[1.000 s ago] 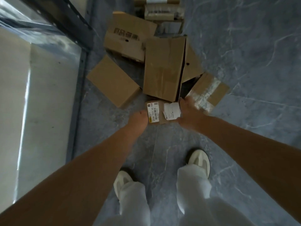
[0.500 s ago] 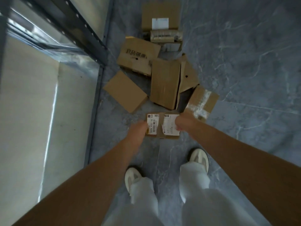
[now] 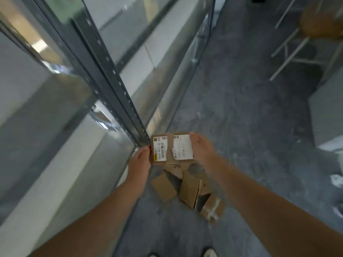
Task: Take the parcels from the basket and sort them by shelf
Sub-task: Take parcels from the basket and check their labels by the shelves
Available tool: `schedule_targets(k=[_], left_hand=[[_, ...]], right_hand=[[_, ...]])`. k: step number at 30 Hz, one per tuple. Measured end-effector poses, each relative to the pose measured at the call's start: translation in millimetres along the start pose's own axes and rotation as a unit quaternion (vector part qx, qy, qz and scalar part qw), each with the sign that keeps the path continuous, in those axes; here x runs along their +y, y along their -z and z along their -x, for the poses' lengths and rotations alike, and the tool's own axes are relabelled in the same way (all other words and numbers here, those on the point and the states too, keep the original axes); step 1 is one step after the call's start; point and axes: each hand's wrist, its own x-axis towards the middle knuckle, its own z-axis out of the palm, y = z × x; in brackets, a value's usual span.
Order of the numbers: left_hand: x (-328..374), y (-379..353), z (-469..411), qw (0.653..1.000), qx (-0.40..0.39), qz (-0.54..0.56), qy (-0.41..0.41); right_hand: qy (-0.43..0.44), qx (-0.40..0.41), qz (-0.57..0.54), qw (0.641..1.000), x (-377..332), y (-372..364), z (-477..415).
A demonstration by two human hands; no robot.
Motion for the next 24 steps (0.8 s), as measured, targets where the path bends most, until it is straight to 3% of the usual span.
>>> schedule_targets(k=[4,7,10,15,20,24], left_hand=[[107.5,45.1,55.0,0.991,0.024,-0.03,-0.132],[168.4,84.0,105.2,0.967,-0.007,-0.069,-0.244],[204.5,123.5,143.5,0.939,0.016,-0.107,-0.327],[219.9,190.1,193.6,0.921,0.147,-0.097,-0.347],[193.7,257.6,252.6,0.896,0.261,-0.066,-0.354],[154.8,309.8,317.7,0.871,0.323,-0.022,-0.371]], right_hand=[[0.122,-0.029,0.009,0.992,-121.6,42.1,53.3],[0.17,-0.062,-0.023,0.983,-186.8,53.6,90.8],[0.198,-0.148,-0.031,0.969,-232.8,50.8,124.1],[0.236,-0.292,0.018,0.927,-286.2,32.8,176.0],[0.255,-0.341,0.032,0.904,-312.6,-11.9,252.9],[0.248,-0.426,0.031,0.869,-308.4,-64.6,325.1]])
